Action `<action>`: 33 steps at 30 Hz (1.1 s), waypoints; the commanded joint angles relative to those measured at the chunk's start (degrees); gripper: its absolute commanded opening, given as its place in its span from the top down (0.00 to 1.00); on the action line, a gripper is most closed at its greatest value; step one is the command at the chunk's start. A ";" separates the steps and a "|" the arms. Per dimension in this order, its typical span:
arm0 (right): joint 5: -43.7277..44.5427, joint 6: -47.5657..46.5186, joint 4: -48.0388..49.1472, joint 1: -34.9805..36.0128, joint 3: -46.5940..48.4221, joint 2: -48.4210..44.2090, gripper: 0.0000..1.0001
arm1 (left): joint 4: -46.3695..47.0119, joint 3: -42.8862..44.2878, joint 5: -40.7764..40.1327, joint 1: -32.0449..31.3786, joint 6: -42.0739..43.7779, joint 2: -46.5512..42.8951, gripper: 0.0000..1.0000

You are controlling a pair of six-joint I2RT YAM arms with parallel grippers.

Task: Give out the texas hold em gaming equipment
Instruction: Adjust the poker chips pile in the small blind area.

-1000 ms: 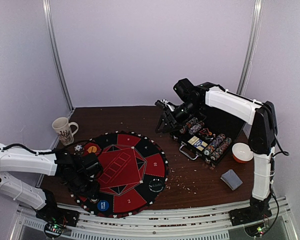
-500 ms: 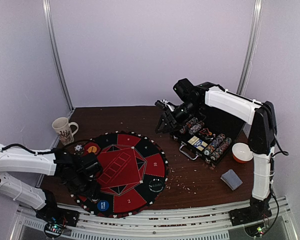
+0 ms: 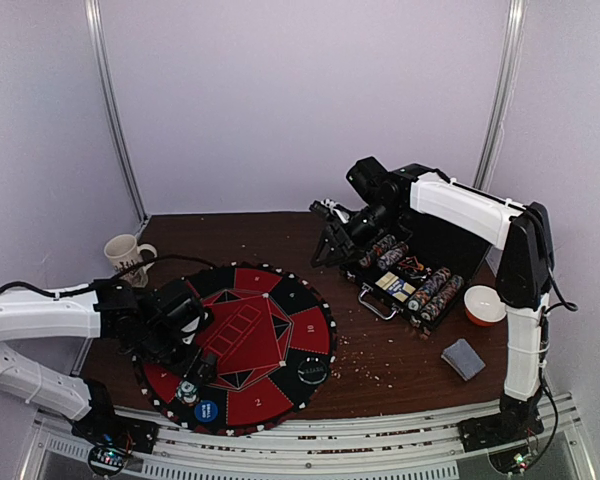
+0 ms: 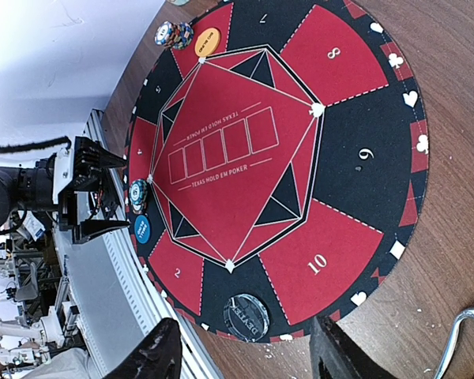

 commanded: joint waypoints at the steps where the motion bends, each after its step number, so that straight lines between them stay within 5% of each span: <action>1: 0.29 -1.11 -1.73 0.08 0.89 0.57 0.42 | -1.28 1.31 3.40 0.27 7.88 3.46 0.02; 8: 0.00 -1.43 -1.82 0.08 0.86 0.80 0.42 | -7.03 2.85 -4.44 0.34 5.46 9.97 0.02; 21: 0.17 -1.99 -2.02 0.08 0.40 0.41 0.42 | -4.28 1.48 3.29 0.31 11.03 13.57 0.03; 33: 0.26 -2.03 -2.19 0.11 0.72 0.60 0.42 | -5.66 1.74 0.08 0.33 8.38 14.63 0.29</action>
